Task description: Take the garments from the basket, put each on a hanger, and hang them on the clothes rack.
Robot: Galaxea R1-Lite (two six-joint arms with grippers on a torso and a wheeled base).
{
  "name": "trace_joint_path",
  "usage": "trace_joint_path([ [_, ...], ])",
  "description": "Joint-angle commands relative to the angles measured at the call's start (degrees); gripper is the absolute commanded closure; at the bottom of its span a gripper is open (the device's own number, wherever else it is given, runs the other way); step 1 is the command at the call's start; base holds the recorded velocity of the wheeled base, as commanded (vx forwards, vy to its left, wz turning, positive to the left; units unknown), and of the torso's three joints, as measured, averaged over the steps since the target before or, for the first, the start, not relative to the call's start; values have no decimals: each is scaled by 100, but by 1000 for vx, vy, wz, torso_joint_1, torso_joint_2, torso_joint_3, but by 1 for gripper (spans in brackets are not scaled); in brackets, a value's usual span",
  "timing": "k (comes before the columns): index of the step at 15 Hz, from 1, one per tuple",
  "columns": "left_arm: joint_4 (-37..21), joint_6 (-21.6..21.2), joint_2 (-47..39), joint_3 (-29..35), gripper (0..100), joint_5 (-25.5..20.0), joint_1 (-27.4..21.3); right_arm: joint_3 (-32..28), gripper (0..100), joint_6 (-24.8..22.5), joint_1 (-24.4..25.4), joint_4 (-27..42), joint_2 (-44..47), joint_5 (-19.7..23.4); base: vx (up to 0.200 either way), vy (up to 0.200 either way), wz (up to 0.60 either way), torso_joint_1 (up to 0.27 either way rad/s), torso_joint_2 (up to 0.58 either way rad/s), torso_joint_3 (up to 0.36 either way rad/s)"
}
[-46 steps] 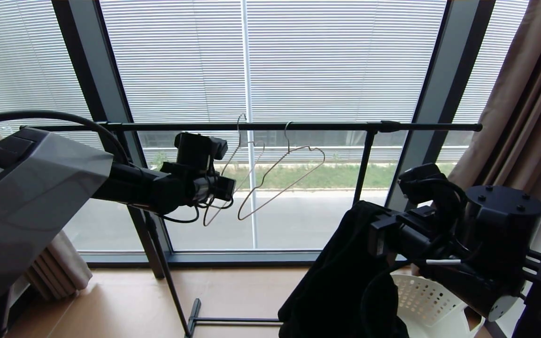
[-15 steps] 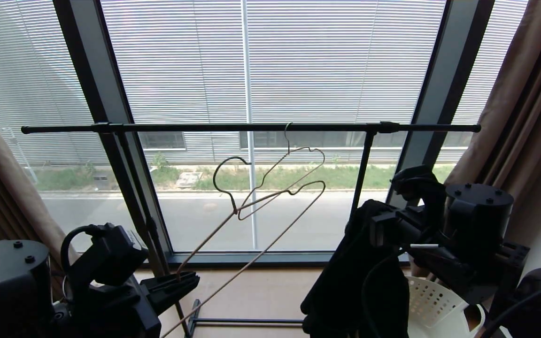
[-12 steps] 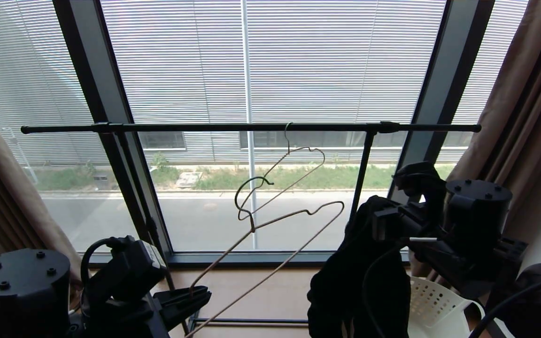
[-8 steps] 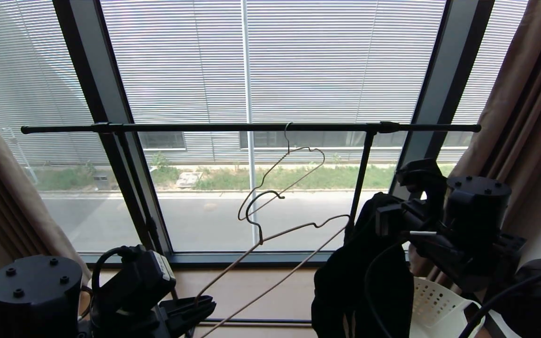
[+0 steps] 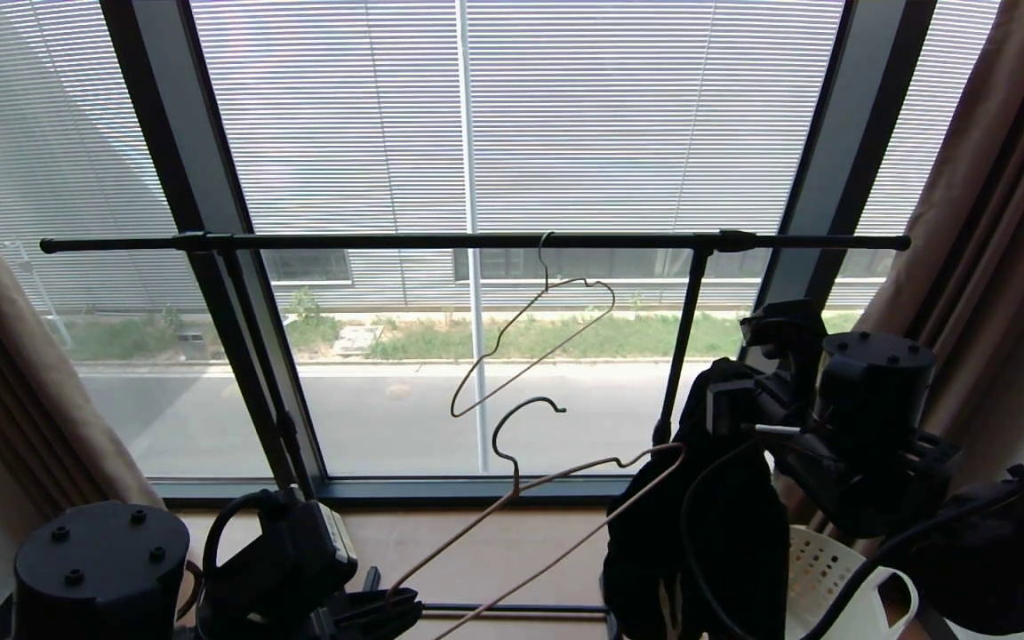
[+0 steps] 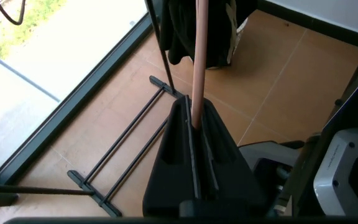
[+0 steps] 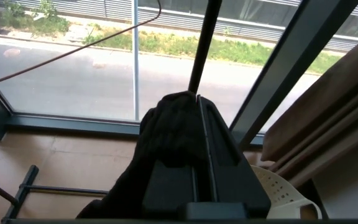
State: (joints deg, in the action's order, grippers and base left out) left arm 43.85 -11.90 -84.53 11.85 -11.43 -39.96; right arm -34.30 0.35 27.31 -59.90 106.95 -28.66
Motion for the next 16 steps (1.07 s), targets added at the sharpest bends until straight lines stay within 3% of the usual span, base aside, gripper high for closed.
trace_joint_path([
  [1, 1, -6, -187, 46, 100, 1, -100, 20, 100, -27, 20, -30, 107, -52, 0, 0, 0, 0, 0, 0],
  [4, 10, -6, -345, 160, 100, 10, -117, 73, 100, -35, 258, -39, 89, -87, 0, 0, 0, 0, 0, 0],
  [10, 36, 3, -573, 327, 100, 10, -117, 187, 100, -106, 890, -48, 10, -588, 0, 0, 0, 0, 0, 0],
  [13, 642, 3, -925, 292, 100, 18, -117, 231, 100, -158, 1224, -48, -122, -773, 0, 0, 0, 0, 0, 0],
  [16, 888, -6, -1180, 274, 100, 18, -135, 319, 100, -176, 1629, -39, -473, -808, 0, 0, 0, 0, 0, 0],
])
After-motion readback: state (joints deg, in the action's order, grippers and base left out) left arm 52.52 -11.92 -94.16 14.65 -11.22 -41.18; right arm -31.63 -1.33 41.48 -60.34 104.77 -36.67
